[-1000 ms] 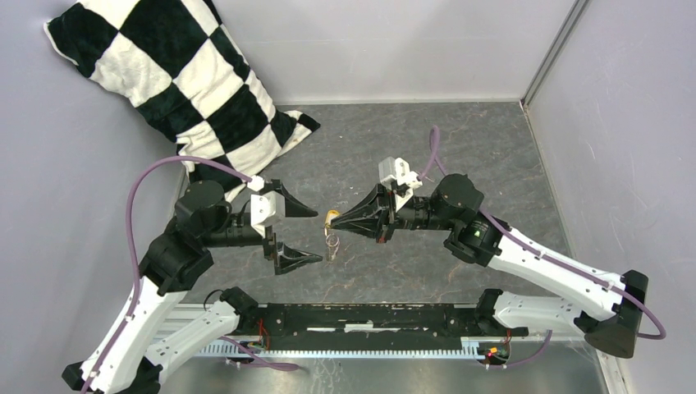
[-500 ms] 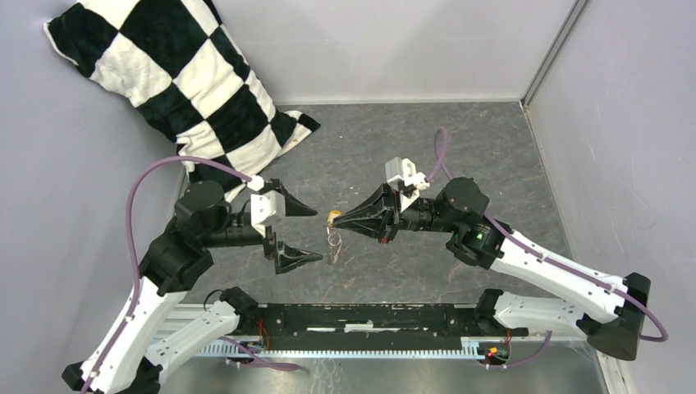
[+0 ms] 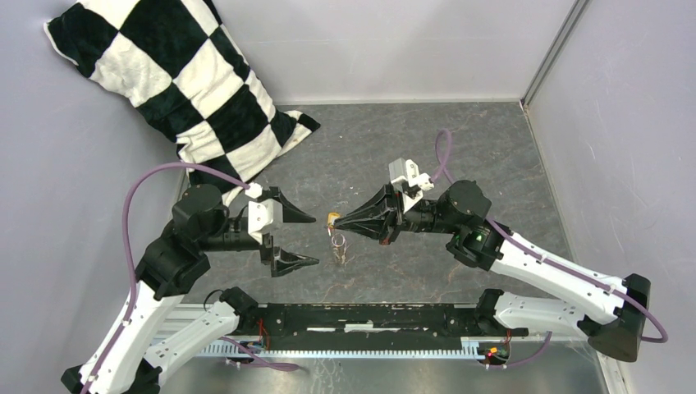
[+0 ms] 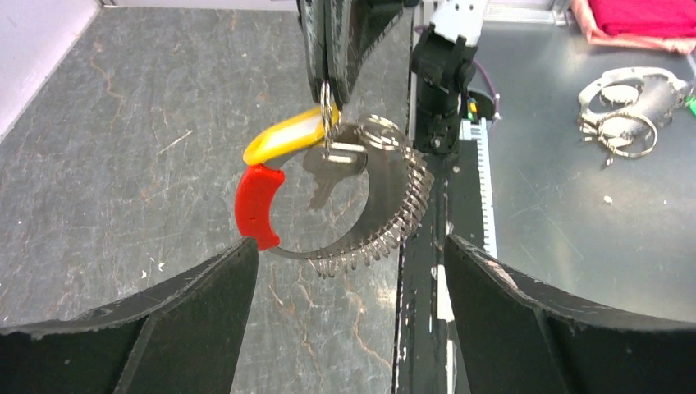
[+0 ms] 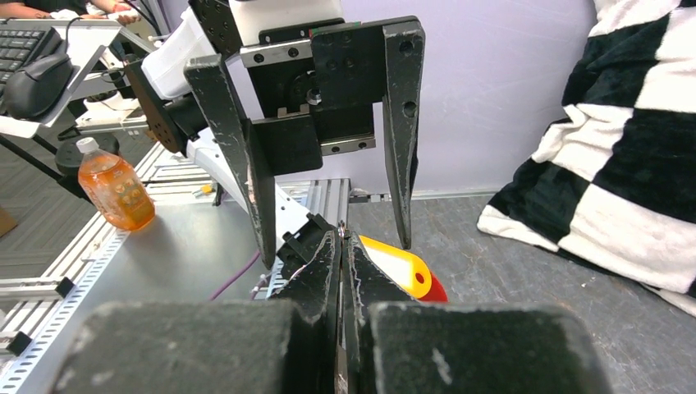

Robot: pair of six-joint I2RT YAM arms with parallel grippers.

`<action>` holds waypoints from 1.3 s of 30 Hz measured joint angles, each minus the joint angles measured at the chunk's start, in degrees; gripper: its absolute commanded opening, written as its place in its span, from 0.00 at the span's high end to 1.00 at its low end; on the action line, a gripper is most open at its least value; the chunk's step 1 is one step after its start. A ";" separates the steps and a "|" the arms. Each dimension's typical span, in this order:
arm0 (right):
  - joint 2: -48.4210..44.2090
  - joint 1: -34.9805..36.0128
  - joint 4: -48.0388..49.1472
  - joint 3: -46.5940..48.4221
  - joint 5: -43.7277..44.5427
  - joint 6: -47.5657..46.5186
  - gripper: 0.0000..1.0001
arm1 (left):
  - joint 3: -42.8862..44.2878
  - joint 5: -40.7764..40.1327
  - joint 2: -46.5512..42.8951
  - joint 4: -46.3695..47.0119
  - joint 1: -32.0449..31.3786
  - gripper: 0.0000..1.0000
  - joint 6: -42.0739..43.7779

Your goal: Put the keys on the keyring

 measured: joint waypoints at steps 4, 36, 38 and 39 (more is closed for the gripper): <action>-0.15 -0.24 1.25 -0.68 -1.18 1.33 0.99 | -0.02 0.46 -0.22 -2.23 0.00 0.17 2.47; 1.86 -0.33 12.90 -4.81 -4.57 10.45 0.99 | -0.61 3.54 0.61 5.16 0.00 0.36 1.86; 1.86 -0.33 12.90 -4.81 -4.57 10.51 0.99 | -0.61 3.67 0.61 5.01 0.00 0.38 1.95; 1.86 -0.33 12.90 -4.81 -4.57 10.60 0.99 | -0.61 3.69 0.61 4.87 0.00 0.39 2.08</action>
